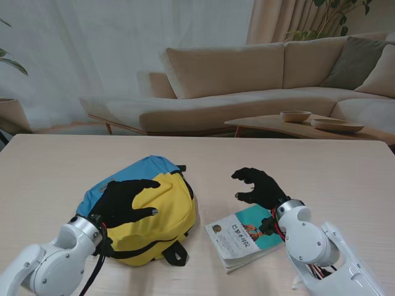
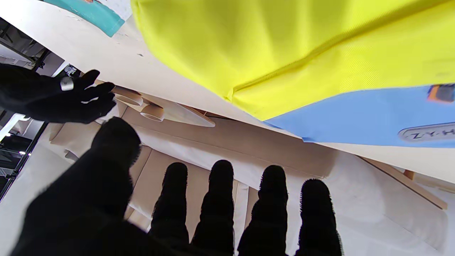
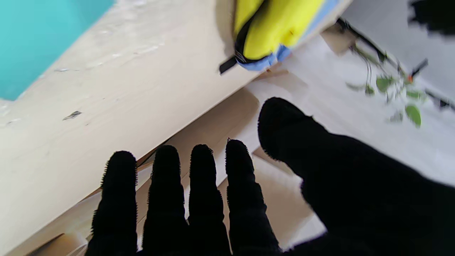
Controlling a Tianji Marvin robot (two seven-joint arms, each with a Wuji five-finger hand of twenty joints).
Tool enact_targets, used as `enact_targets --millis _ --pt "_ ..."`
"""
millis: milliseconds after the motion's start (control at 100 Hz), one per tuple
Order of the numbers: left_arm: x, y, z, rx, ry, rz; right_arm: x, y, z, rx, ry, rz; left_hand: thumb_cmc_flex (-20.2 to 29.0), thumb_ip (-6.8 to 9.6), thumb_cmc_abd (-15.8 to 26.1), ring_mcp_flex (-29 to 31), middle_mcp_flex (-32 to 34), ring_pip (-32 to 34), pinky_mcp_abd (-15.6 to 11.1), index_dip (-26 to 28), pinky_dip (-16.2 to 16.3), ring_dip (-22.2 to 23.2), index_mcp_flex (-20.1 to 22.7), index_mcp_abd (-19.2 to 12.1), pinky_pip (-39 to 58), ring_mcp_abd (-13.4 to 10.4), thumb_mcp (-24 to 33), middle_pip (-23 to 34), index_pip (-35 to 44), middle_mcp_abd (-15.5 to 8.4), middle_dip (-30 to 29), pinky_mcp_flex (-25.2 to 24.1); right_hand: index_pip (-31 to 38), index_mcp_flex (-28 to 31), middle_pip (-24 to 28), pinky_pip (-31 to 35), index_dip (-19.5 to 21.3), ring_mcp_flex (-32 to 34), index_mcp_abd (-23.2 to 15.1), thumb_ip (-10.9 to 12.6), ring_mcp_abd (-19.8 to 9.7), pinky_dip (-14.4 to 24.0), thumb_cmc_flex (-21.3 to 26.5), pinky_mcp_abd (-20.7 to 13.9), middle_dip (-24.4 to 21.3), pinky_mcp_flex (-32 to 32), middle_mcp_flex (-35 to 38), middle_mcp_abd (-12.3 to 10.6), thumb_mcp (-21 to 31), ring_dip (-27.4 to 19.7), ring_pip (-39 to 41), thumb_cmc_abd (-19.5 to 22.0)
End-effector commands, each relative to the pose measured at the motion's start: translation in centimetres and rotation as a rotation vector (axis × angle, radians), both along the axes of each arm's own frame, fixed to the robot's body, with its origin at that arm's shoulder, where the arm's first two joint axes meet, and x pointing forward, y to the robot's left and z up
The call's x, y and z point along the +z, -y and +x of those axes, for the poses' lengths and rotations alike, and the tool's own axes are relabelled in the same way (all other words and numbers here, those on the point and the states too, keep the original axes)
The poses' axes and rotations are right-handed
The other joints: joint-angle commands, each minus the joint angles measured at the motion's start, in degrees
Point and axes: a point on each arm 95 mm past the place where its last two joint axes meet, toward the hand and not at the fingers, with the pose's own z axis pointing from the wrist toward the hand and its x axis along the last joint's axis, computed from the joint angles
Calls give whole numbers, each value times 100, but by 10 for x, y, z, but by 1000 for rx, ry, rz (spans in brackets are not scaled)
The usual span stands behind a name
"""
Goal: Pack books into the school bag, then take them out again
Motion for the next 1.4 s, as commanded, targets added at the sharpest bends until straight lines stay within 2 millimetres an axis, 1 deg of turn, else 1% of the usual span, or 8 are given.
enact_targets --millis 0,200,470,650,880,1140,1250,1390 --pt "1 2 4 -13 -8 -5 -11 7 -1 25 -40 -25 18 166 132 -126 -118 -179 -66 -104 -6 -59 125 -112 -227 -35 -163 -121 -52 -1 -93 -140 -53 -156 -23 -187 97 -220 -244 223 -258 -61 -145 -230 1 -132 -147 -336 81 -67 -147 -118" --pt "-3 5 11 -33 -11 -17 -26 21 3 125 -11 -210 35 168 124 -114 -100 -214 -65 -98 -15 -65 153 -107 -317 -35 -162 -113 -11 9 -85 -146 -64 -213 -115 -406 115 -171 -434 229 -397 -173 -150 -270 -42 -195 -83 -466 91 -138 -275 -120" --pt "-10 4 8 -24 -9 -48 -52 31 8 240 30 -440 62 172 120 -47 -55 -222 -43 -87 0 -66 209 -83 -376 -16 -129 -109 31 42 -82 -129 -66 -324 -203 -493 149 -149 -620 234 -500 -230 -269 -311 -73 -174 -67 -607 62 -202 -402 -139" --pt "-12 3 6 -20 -10 -64 -62 29 1 291 31 -508 67 169 108 6 -19 -224 -41 -93 15 -79 229 -72 -392 -13 -96 -107 37 60 -88 -116 -77 -558 -306 -674 197 -268 -758 204 -546 -334 -291 -346 -104 -179 -199 -653 63 -245 -502 -258" --pt "-13 2 3 -27 -4 -74 -65 24 -13 377 18 -563 61 162 95 51 25 -197 -16 -103 5 -80 264 -58 -454 6 -57 -103 46 68 -95 -38 -347 -1219 -671 -1042 129 -725 -924 201 -706 -541 -280 -480 -263 -354 -735 -745 17 -396 -813 -305" --pt "-13 3 0 -28 2 -72 -75 18 -17 436 -25 -643 56 157 86 86 42 -168 -6 -110 19 -78 265 -41 -473 28 -10 -98 50 99 -98 4 -624 -1871 -904 -1348 67 -1287 -827 228 -758 -715 -307 -604 -372 -643 -1423 -592 -43 -559 -1130 -218" --pt "-12 2 -1 -27 5 -76 -79 18 -17 450 -38 -674 50 154 84 107 49 -148 -9 -114 24 -73 267 -37 -476 22 2 -94 50 101 -98 20 -691 -2008 -870 -1369 74 -1279 -833 245 -735 -742 -277 -586 -377 -641 -1405 -563 -44 -572 -1124 -242" --pt "-11 2 -1 -27 13 -82 -86 17 -16 452 -27 -694 46 152 75 114 57 -128 -2 -115 25 -70 263 -33 -483 32 25 -83 58 110 -95 48 -720 -1934 -486 -1244 166 -1101 -805 240 -729 -729 -240 -504 -246 -552 -1101 -540 70 -466 -875 -344"
